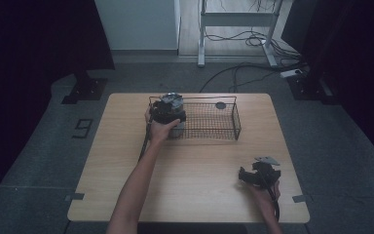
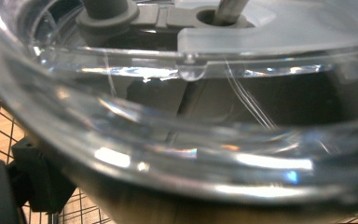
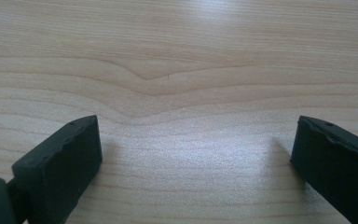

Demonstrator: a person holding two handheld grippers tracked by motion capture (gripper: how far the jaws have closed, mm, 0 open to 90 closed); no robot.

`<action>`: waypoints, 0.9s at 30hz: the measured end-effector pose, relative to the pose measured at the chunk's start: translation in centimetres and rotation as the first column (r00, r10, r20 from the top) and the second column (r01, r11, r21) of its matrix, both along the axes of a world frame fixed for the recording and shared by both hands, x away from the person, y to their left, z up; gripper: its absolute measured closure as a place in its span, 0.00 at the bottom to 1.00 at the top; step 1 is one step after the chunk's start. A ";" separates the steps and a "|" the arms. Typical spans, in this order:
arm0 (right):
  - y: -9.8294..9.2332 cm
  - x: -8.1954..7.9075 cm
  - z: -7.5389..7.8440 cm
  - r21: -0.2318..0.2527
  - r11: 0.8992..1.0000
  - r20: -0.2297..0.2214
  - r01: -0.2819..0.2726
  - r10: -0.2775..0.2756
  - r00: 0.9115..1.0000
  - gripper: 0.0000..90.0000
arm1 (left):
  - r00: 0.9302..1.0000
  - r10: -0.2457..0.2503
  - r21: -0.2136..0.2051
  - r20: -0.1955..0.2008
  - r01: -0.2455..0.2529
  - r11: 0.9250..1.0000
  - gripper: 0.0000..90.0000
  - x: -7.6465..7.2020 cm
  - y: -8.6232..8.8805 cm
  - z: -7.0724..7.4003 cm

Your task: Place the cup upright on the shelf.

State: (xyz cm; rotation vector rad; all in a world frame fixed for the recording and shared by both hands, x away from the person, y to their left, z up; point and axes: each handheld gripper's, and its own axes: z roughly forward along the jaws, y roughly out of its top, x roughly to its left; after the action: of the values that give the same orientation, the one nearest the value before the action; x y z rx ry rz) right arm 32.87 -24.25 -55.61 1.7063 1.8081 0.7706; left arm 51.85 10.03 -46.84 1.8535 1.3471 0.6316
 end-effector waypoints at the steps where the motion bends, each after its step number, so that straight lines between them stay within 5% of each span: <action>1: 0.0 0.0 0.0 0.000 1.000 0.000 0.000 0.000 1.000 0.02 | 1.000 0.004 0.000 0.000 -0.004 1.000 0.05 -0.1 0.0 0.0; 18: 0.0 0.0 0.0 0.000 1.000 0.001 0.001 -0.001 1.000 0.02 | 0.999 0.001 0.016 0.043 -0.001 1.000 0.04 -1.2 0.1 -0.6; 27: 0.0 0.0 0.0 0.000 1.000 0.001 0.000 0.000 1.000 0.02 | 0.991 -0.003 -0.009 0.130 0.004 1.000 0.00 -2.3 0.1 1.8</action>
State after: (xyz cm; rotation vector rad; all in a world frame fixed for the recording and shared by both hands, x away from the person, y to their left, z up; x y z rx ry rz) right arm 32.86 -24.24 -55.61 1.7057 1.8070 0.7709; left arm 49.51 10.17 -45.00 1.7751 1.2598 0.7308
